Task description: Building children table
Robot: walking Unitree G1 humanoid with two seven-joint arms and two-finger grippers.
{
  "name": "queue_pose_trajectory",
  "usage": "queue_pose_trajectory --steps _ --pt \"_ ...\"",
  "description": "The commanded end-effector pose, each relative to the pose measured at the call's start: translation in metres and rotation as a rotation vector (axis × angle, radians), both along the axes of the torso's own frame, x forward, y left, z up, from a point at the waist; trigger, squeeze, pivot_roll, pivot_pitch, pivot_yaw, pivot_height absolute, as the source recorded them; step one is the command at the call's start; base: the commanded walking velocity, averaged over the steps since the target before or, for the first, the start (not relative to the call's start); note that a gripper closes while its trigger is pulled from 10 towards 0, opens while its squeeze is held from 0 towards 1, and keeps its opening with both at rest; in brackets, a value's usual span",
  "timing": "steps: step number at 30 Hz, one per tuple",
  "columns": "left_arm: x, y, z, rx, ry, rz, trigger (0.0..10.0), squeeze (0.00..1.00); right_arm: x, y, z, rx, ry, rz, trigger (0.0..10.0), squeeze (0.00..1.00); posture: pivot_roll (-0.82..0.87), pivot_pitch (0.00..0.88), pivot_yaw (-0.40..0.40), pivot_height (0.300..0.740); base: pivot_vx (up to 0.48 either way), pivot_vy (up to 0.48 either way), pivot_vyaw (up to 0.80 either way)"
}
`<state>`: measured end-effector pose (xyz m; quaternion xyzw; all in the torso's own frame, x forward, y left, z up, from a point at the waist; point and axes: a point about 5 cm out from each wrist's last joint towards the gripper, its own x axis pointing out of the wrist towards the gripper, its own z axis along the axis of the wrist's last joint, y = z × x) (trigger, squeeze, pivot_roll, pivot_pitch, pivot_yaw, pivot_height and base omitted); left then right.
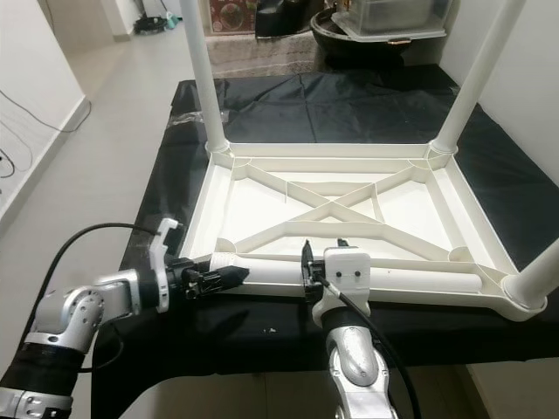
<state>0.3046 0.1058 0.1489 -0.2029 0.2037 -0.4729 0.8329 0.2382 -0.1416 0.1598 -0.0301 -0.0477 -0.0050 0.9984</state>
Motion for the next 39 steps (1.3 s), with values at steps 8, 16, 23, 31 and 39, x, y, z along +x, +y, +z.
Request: queue_pose_trajectory --steps 8,16,23,31,39 --pt "-0.014 -0.008 0.012 -0.187 0.08 -0.166 10.0 0.0 -0.004 0.0 0.003 0.018 0.003 -0.006 10.0 0.0 -0.01 0.171 0.028 0.74 0.0 0.0 0.0" --pt "-0.022 -0.006 0.022 -0.244 0.073 -0.241 10.0 0.0 -0.001 -0.004 0.011 0.038 -0.035 -0.029 10.0 0.0 0.0 0.163 0.028 0.74 0.0 0.0 0.0" --pt "-0.022 -0.003 0.024 -0.248 0.085 -0.249 9.6 0.0 0.005 -0.011 0.018 0.035 -0.066 -0.061 10.0 0.0 0.01 0.17 0.028 0.74 0.0 0.0 0.0" --pt "-0.018 0.0 0.021 -0.238 0.097 -0.207 0.0 0.0 0.019 -0.024 0.049 0.058 -0.164 -0.118 10.0 0.0 0.0 0.167 0.028 0.74 0.0 0.0 0.0" --pt "-0.016 0.004 0.018 -0.218 0.098 -0.17 0.0 0.0 0.028 -0.024 0.066 0.104 -0.211 -0.12 10.0 0.0 0.0 0.167 0.025 0.74 0.0 0.0 0.0"
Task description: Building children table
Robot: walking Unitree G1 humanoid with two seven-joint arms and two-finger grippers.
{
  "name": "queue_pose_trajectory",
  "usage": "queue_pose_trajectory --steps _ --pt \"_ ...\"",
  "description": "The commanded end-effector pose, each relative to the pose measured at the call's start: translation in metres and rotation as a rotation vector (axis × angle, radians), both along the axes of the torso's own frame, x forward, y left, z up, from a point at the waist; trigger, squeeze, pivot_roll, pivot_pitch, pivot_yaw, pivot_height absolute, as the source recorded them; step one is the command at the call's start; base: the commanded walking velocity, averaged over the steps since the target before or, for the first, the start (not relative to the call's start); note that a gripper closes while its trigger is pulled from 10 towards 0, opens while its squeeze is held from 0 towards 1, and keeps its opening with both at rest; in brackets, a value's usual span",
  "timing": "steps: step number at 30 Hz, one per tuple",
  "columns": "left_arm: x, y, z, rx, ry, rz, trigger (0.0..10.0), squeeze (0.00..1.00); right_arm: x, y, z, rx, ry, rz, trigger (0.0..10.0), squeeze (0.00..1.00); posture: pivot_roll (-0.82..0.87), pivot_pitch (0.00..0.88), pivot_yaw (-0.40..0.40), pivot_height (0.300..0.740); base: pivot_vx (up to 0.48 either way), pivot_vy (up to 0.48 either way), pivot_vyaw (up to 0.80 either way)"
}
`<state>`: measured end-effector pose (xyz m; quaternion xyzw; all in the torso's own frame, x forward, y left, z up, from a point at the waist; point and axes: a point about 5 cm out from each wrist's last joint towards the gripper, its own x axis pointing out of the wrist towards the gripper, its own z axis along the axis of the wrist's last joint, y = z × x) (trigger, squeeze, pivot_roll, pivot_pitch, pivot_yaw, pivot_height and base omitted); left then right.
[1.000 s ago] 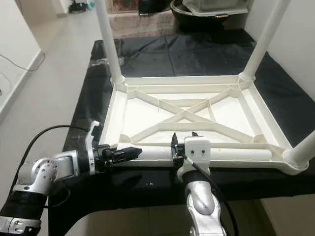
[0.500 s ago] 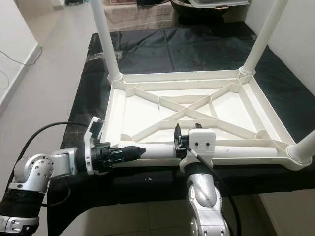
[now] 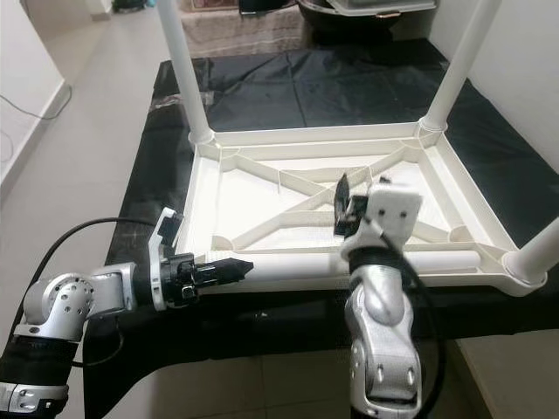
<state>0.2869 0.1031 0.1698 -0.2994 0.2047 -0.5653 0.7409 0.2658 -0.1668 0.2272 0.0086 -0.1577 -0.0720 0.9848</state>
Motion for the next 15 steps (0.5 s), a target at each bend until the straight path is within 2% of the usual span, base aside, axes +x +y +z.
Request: queue_pose_trajectory --steps 1,7,9,11,15 --pt "0.001 0.008 -0.004 0.024 0.006 0.036 0.0 0.0 0.001 0.002 0.0 0.029 0.011 0.011 10.0 0.0 0.0 0.167 0.024 0.74 0.0 0.0 0.0" --pt "0.003 0.015 -0.003 0.036 -0.003 0.077 0.0 0.0 0.006 0.003 0.001 0.077 0.023 0.029 10.0 0.0 0.01 0.159 0.022 0.74 0.0 0.0 0.0" --pt "0.003 0.024 0.004 0.027 -0.03 0.118 0.0 0.0 0.011 0.003 0.0 0.138 0.039 0.051 10.0 0.0 0.01 0.146 0.016 0.74 0.0 0.0 0.0" --pt "0.003 0.024 0.004 0.027 -0.03 0.118 0.0 0.0 0.011 0.003 0.0 0.138 0.039 0.051 10.0 0.0 0.01 0.146 0.016 0.74 0.0 0.0 0.0" --pt "-0.004 0.039 0.019 0.008 -0.097 0.194 0.0 0.0 0.019 0.006 0.003 0.259 0.035 0.111 10.0 0.0 0.03 0.114 0.004 0.74 0.0 0.0 0.0"
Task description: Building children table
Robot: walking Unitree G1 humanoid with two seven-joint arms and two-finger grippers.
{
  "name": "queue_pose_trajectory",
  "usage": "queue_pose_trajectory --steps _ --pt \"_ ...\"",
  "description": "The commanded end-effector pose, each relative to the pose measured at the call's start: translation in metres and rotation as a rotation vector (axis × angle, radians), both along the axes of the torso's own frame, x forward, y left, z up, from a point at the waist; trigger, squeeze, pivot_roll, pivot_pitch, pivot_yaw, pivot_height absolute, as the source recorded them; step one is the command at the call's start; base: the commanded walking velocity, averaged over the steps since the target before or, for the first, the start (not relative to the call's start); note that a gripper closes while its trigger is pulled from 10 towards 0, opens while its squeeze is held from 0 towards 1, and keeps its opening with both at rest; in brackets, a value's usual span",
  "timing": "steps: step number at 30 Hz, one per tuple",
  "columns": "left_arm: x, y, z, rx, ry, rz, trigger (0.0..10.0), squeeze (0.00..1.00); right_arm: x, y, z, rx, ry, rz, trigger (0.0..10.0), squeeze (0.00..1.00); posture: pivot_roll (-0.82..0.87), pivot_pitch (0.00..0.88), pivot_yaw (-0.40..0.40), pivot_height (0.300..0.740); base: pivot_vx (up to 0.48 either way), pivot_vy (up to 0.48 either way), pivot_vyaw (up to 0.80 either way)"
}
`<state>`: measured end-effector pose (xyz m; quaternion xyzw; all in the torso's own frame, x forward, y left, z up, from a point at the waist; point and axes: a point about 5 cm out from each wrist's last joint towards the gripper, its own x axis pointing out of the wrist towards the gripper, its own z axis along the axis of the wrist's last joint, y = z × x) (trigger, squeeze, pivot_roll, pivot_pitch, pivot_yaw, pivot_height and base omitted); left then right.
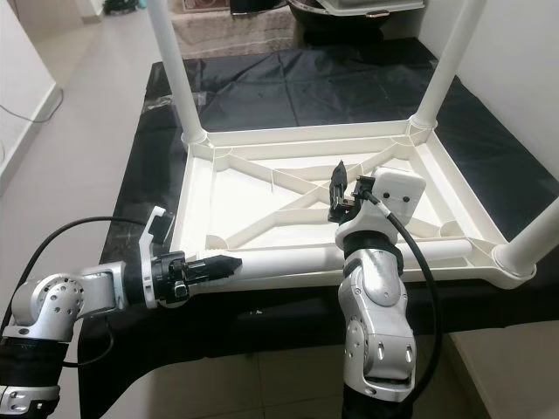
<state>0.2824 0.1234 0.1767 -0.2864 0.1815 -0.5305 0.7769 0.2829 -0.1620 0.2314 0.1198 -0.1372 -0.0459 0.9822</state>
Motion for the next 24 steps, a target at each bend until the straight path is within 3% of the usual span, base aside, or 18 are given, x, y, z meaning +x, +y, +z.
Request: queue_pose_trajectory --steps 1,5,8,9,10,11,14,15,16,18,20,24 --pt "0.001 0.019 0.012 -0.02 -0.057 0.092 0.0 0.0 0.002 0.001 -0.002 0.045 0.011 0.025 10.0 0.0 0.03 0.114 0.004 0.74 0.0 0.0 0.0" --pt "-0.009 0.032 0.021 -0.033 -0.109 0.177 0.0 0.0 0.009 0.008 0.008 0.194 -0.021 0.115 10.0 0.0 0.03 0.084 0.001 0.74 0.0 0.0 0.0" --pt "-0.011 0.036 0.022 -0.033 -0.122 0.205 0.0 0.0 0.01 0.009 0.014 0.246 -0.041 0.146 10.0 0.0 0.03 0.08 0.002 0.74 0.0 0.0 0.0" --pt "-0.014 0.039 0.023 -0.04 -0.135 0.236 0.0 0.0 0.011 0.011 0.022 0.311 -0.072 0.19 10.0 0.96 0.03 0.069 -0.002 0.74 0.0 0.0 0.0" --pt "-0.016 0.042 0.023 -0.038 -0.14 0.271 0.7 0.0 0.012 0.011 0.032 0.366 -0.109 0.224 10.0 1.0 0.03 0.06 -0.003 0.74 0.0 0.0 0.0" --pt "-0.016 0.044 0.022 -0.038 -0.145 0.306 10.0 0.0 0.014 0.011 0.04 0.419 -0.139 0.259 10.0 1.0 0.03 0.049 -0.002 0.74 0.0 0.0 0.0" --pt "-0.016 0.047 0.022 -0.058 -0.161 0.376 10.0 0.0 0.015 0.015 0.045 0.495 -0.143 0.357 10.0 1.0 0.02 0.033 -0.001 0.74 0.0 0.0 0.0" --pt "-0.016 0.048 0.024 -0.073 -0.171 0.402 10.0 0.0 0.016 0.016 0.041 0.504 -0.114 0.384 10.0 0.0 0.02 0.028 -0.001 0.74 0.0 0.0 0.0" --pt "-0.015 0.049 0.029 -0.101 -0.185 0.442 10.0 0.0 0.017 0.018 0.028 0.535 -0.049 0.402 10.0 0.0 0.02 0.029 -0.007 0.74 0.0 0.0 0.0" --pt "-0.015 0.049 0.029 -0.101 -0.185 0.442 10.0 0.0 0.017 0.018 0.028 0.535 -0.049 0.402 10.0 0.0 0.02 0.029 -0.007 0.74 0.0 0.0 0.0" --pt "-0.015 0.048 0.035 -0.141 -0.204 0.476 10.0 0.0 0.016 0.022 0.005 0.592 0.075 0.439 10.0 0.0 0.02 0.034 -0.01 0.74 0.0 0.0 0.0" --pt "-0.022 0.036 0.039 -0.186 -0.218 0.43 10.0 0.0 0.011 0.038 -0.018 0.693 0.214 0.537 10.0 0.0 0.02 0.038 -0.021 0.74 0.0 0.0 0.0"
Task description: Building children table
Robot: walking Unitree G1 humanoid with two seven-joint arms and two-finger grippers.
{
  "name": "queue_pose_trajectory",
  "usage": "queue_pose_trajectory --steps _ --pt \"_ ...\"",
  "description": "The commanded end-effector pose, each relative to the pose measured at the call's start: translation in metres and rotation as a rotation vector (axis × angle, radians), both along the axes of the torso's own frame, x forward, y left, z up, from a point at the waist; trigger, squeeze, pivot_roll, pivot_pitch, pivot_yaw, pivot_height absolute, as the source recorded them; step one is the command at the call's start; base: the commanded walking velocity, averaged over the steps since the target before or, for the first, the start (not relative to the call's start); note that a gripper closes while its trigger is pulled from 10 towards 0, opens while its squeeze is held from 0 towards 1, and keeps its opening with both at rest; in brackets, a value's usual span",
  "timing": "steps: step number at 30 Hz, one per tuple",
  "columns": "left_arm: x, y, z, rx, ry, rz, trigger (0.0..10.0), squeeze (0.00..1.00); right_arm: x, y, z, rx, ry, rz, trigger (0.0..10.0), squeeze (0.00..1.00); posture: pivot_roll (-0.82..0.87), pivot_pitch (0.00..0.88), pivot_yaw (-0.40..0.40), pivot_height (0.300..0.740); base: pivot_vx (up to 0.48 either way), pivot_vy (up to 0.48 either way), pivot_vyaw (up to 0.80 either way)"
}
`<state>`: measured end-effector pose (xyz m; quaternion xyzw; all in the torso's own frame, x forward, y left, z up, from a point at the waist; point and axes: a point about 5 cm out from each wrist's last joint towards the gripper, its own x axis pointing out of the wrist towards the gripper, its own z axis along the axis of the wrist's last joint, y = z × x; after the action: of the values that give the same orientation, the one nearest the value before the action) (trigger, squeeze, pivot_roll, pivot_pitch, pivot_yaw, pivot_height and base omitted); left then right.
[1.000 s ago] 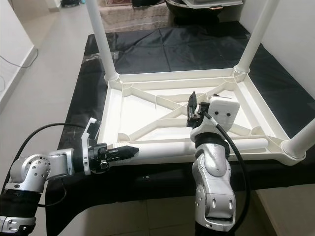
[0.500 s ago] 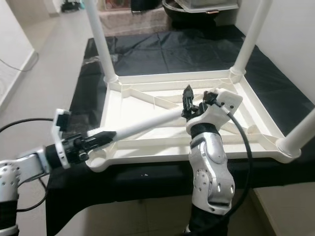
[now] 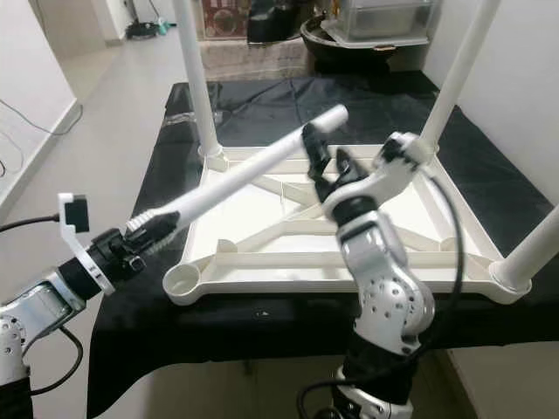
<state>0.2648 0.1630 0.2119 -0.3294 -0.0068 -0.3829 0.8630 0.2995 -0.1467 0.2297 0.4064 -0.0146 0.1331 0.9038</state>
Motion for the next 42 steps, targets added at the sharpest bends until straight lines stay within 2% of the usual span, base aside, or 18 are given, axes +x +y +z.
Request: queue_pose_trajectory --steps 1,4,6,8,10,12,15,25,27,42 --pt "-0.005 -0.003 0.004 -0.013 -0.027 -0.018 10.0 0.0 -0.006 0.023 -0.016 0.128 0.068 0.083 10.0 0.0 0.02 0.038 -0.021 0.74 0.0 0.0 0.0" --pt "-0.008 -0.009 0.002 -0.021 -0.021 -0.036 10.0 0.0 -0.008 0.029 -0.02 0.154 0.09 0.128 10.0 0.0 0.02 0.038 -0.023 0.74 0.0 0.0 0.0" --pt "-0.015 -0.021 -0.004 -0.034 0.006 -0.081 10.0 0.0 -0.008 0.034 -0.021 0.246 0.116 0.176 10.0 0.0 0.02 0.038 -0.028 0.74 0.0 0.0 0.0" --pt "-0.018 -0.025 -0.006 -0.029 0.013 -0.103 10.0 0.0 -0.008 0.034 -0.02 0.268 0.112 0.181 10.0 0.0 0.02 0.039 -0.028 0.74 0.0 0.0 0.0" --pt "-0.02 -0.028 -0.008 -0.026 0.017 -0.117 10.0 0.0 -0.008 0.035 -0.019 0.279 0.109 0.183 10.0 0.0 0.02 0.039 -0.029 0.74 0.0 0.0 0.0" --pt "-0.025 -0.033 -0.011 -0.031 0.033 -0.139 10.0 0.0 -0.006 0.03 -0.011 0.347 0.077 0.2 10.0 0.0 0.02 0.041 -0.03 0.74 0.0 0.0 0.0" --pt "-0.026 -0.035 -0.011 -0.036 0.044 -0.14 10.0 0.0 -0.006 0.025 -0.006 0.391 0.064 0.228 10.0 0.0 0.02 0.045 -0.03 0.74 0.0 0.0 0.0" --pt "-0.031 -0.044 -0.012 -0.046 0.047 -0.19 10.0 0.0 -0.009 0.033 -0.013 0.392 0.092 0.293 10.0 0.0 0.02 0.046 -0.03 0.74 0.0 0.0 0.0" --pt "-0.036 -0.048 -0.013 -0.053 0.055 -0.213 10.0 0.0 -0.01 0.035 -0.014 0.409 0.108 0.311 10.0 0.0 0.03 0.05 -0.03 0.74 0.0 0.0 0.0" --pt "-0.042 -0.053 -0.014 -0.054 0.065 -0.249 10.0 0.0 -0.009 0.032 -0.015 0.46 0.126 0.356 10.0 0.0 0.03 0.059 -0.029 0.74 0.0 0.0 0.0"
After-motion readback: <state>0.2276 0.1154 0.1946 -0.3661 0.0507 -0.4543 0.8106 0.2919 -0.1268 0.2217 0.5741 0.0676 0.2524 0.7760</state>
